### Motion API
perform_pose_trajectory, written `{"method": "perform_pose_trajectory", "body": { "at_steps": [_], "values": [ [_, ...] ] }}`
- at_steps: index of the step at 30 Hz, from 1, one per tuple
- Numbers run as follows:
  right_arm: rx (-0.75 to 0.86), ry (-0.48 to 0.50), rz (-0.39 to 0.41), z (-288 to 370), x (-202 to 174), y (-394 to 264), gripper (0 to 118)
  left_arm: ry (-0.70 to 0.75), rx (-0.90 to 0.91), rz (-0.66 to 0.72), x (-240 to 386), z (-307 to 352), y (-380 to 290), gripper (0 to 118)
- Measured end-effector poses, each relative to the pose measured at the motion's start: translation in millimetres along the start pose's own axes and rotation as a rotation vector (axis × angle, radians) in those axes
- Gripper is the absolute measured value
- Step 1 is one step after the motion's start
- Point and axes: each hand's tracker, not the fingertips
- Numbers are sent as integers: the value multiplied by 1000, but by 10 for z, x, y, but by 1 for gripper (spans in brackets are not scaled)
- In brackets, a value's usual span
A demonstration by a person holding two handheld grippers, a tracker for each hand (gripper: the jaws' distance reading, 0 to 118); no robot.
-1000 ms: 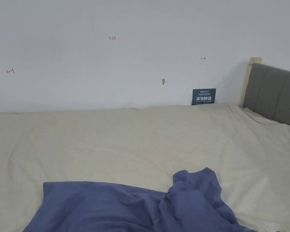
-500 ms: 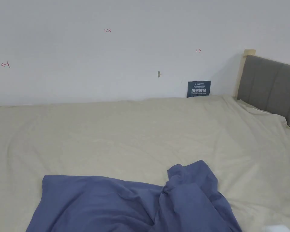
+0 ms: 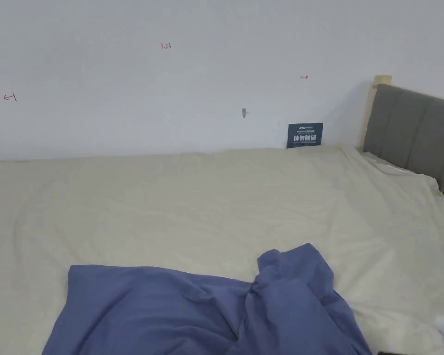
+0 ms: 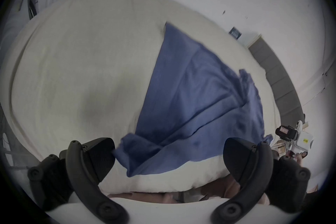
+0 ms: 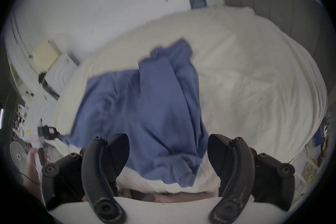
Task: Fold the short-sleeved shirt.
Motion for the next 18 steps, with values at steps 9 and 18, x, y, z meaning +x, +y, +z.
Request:
{"method": "perform_pose_trajectory", "body": {
  "at_steps": [9,18],
  "values": [
    [372,100,102,607,-505,74,0,-19,349,-150,589,437,23,0],
    [265,125,79,295,-385,768,0,-84,424,-106,641,343,-31,0]
  ]
}}
